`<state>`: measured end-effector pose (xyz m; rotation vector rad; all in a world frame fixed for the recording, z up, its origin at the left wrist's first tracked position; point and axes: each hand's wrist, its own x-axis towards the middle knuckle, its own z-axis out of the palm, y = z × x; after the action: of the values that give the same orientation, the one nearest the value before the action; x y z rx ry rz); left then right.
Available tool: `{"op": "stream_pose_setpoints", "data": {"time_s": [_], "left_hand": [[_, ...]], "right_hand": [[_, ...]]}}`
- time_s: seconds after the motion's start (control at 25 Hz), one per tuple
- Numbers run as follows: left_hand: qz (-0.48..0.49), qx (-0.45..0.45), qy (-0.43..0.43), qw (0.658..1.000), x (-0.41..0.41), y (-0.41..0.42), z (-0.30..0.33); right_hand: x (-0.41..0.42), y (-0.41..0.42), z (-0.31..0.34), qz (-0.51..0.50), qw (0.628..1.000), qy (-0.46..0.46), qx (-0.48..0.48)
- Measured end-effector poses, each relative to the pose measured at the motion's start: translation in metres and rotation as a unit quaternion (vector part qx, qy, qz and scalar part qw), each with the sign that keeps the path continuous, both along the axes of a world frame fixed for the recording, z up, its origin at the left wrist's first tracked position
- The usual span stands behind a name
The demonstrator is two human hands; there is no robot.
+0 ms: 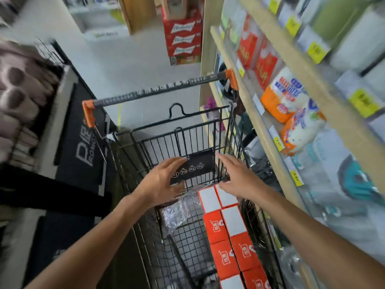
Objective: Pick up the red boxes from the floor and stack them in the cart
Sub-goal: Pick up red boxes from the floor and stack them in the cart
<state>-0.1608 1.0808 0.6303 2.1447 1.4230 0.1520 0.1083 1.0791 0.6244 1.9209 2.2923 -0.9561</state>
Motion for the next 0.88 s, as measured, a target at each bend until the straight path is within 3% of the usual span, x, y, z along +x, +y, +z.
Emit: {"op": "stream_pose_setpoints", "data": {"time_s": [0.12, 0.44, 0.88], "left_hand": [[-0.038, 0.087, -0.015, 0.995, -0.010, -0.012, 0.067], [-0.141, 0.211, -0.068, 0.965, -0.042, -0.059, 0.175], [-0.335, 0.253, -0.084, 0.904, 0.041, -0.130, 0.211]], "right_hand": [[-0.006, -0.031, 0.063, -0.029, 0.999, 0.015, 0.040], [-0.035, -0.131, 0.176, -0.090, 0.984, 0.027, 0.152], [0.008, -0.304, 0.235, -0.239, 0.948, -0.029, 0.210]]}}
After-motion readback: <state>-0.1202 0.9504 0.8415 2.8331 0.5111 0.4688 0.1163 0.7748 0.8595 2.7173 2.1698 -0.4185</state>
